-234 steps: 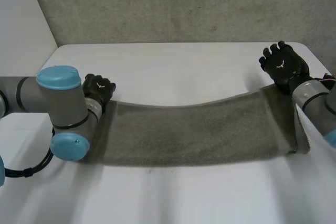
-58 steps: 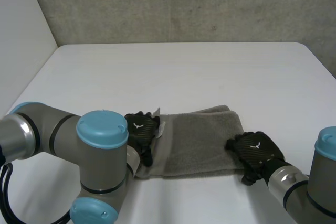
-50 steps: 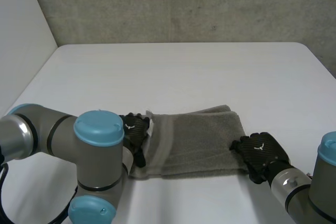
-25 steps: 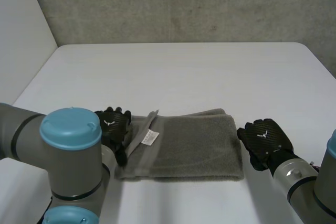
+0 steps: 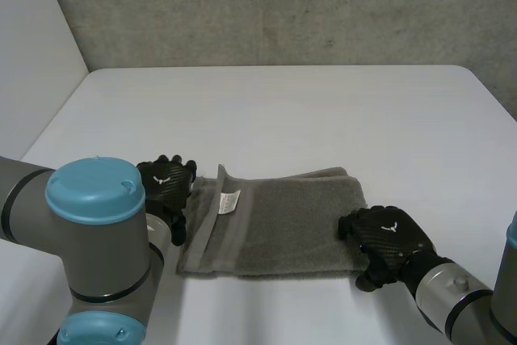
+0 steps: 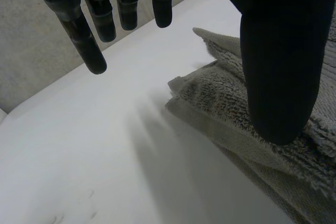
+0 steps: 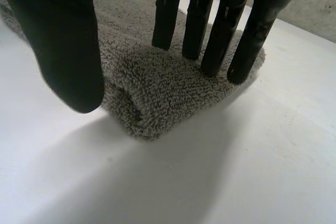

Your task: Fold the laundry

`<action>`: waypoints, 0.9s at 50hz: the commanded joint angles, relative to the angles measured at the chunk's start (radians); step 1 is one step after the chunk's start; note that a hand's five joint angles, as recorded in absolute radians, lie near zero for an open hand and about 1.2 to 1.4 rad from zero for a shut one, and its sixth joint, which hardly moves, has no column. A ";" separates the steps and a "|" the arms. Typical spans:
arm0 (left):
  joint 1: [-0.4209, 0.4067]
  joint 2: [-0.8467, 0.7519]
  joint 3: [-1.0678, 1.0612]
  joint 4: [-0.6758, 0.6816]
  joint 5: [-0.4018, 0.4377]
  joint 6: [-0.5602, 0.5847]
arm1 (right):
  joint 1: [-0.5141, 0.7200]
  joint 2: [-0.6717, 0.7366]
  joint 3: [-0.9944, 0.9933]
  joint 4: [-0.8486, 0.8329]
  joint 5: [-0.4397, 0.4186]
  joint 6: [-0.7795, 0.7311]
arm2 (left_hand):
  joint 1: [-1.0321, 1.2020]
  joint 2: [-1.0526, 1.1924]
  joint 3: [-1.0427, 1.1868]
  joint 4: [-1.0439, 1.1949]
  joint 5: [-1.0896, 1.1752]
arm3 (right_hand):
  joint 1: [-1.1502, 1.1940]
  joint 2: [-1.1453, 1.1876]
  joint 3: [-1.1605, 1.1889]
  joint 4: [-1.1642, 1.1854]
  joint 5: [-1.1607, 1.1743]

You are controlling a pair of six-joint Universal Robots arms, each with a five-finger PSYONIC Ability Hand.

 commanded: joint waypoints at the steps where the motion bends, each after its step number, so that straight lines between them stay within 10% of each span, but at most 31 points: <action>1: 0.000 0.004 0.000 -0.002 0.001 -0.001 | -0.016 0.052 0.004 -0.085 0.015 -0.015 | -0.001 0.015 0.013 -0.178 0.014 | 0.595 0.503 0.503 0.506 0.512; 23: 0.065 0.112 -0.015 -0.012 0.001 -0.001 | 0.010 0.041 -0.169 -0.135 0.108 -0.334 | -0.001 0.015 0.013 -0.178 0.014 | 0.864 0.772 0.772 0.775 0.781; 35: 0.118 0.186 -0.021 -0.012 0.001 -0.010 | 0.576 0.279 -0.484 -0.068 0.068 -0.369 | -0.003 0.012 0.010 -0.181 0.011 | 0.864 0.772 0.772 0.775 0.781; 45: 0.115 0.200 -0.026 -0.019 0.004 -0.104 | 0.638 0.328 -0.461 -0.042 0.018 -0.331 | -0.003 0.012 0.010 -0.181 0.011 | 0.658 0.566 0.567 0.570 0.576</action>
